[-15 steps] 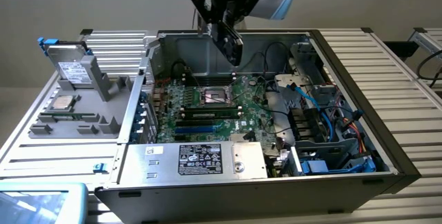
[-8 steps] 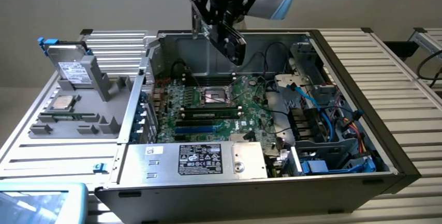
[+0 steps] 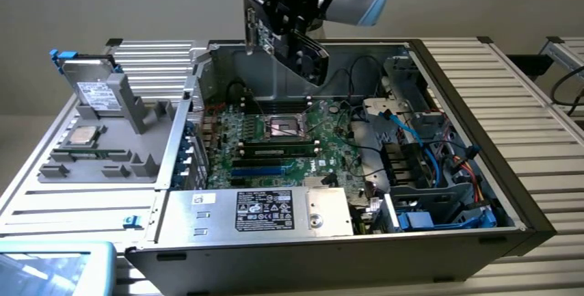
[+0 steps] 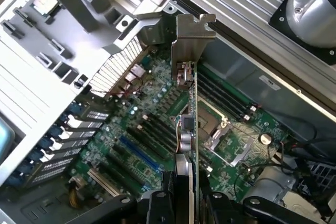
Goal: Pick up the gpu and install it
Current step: 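Pick up the gpu and move the gpu toward the slot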
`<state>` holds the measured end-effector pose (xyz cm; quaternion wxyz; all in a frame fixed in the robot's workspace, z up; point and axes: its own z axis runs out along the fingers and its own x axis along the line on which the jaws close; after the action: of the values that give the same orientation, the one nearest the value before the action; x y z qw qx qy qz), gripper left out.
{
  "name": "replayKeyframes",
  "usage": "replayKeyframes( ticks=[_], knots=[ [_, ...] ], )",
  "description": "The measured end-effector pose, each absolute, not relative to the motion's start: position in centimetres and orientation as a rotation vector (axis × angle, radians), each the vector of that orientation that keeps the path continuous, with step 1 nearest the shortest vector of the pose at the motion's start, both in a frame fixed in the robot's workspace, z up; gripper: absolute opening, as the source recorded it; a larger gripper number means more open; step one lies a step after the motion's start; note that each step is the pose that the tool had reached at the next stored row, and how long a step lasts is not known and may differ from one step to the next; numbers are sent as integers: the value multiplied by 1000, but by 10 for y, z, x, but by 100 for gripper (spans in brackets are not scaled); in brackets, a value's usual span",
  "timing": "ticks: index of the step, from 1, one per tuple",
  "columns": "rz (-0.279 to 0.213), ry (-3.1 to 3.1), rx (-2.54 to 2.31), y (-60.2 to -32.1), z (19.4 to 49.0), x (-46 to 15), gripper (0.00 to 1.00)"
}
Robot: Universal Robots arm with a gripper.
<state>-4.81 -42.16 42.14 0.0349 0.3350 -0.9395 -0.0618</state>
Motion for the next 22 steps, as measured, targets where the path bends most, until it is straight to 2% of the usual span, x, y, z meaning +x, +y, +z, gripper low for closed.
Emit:
replayKeyframes(
  ticks=[22],
  knots=[
    [-164, -2607, 1572, -422, 420, -48, 29]
  ],
)
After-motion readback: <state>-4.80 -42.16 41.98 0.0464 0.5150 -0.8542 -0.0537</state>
